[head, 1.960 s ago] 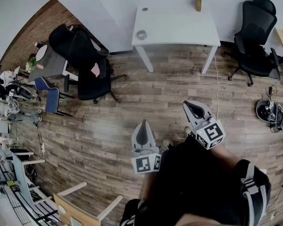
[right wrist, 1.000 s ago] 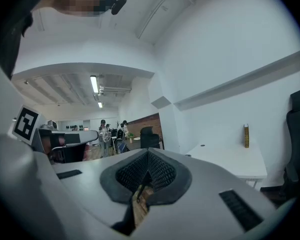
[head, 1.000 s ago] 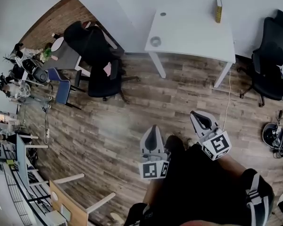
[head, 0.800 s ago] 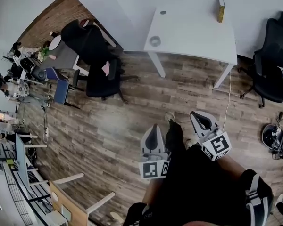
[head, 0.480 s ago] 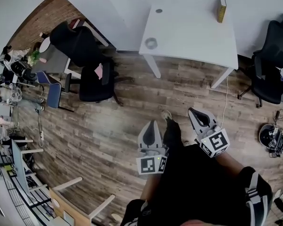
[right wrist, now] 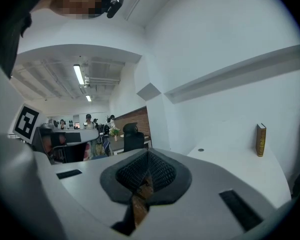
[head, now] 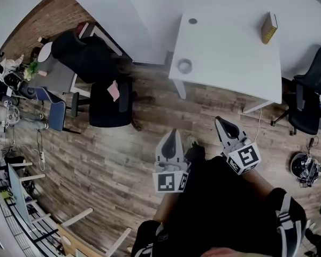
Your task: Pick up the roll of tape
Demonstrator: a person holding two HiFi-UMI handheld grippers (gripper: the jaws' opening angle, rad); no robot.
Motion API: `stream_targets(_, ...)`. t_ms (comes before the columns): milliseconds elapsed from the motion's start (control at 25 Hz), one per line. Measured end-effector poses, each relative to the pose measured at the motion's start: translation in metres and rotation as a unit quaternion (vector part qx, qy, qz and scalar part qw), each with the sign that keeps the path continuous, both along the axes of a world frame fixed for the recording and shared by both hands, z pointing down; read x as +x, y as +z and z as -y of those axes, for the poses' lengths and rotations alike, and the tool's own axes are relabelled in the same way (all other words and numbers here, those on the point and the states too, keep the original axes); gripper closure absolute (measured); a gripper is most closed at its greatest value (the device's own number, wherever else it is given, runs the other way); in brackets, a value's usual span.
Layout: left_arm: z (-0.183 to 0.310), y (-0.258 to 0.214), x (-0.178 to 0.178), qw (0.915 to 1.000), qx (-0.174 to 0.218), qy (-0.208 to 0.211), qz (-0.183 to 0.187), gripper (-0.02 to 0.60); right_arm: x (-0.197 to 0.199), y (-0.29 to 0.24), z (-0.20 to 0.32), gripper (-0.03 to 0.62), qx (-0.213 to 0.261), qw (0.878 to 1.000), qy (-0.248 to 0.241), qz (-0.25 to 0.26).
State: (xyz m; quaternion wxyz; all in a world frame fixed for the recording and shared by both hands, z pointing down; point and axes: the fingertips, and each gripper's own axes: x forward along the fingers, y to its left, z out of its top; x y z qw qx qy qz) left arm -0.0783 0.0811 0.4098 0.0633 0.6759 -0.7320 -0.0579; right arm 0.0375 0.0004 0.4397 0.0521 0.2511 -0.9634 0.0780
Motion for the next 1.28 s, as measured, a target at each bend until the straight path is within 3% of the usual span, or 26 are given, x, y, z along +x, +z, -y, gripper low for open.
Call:
stream_targets(280, 0.069, 0.012, -0.059, 0.9993, -0.031, 0.017, 0.008, 0.560, -0.061, 0.002, 0.067, 0.580, -0.006, 1.000, 0.017, -0.015)
stream_targets(560, 0.135, 0.044, -0.094, 0.9976, -0.060, 0.027, -0.017, 0.561, -0.102, 0.022, 0.127, 0.580, -0.017, 0.999, 0.016, -0.024)
stream_targets(1080, 0.277, 0.067, -0.135, 0.9946, -0.098, 0.026, -0.022, 0.560, -0.153, 0.033, 0.252, 0.580, -0.033, 0.999, -0.011, -0.030)
stream_targets(1280, 0.343, 0.113, -0.143, 0.9871, -0.152, 0.041, -0.032, 0.545, -0.167, 0.035, 0.306, 0.580, -0.048, 0.998, -0.028, -0.034)
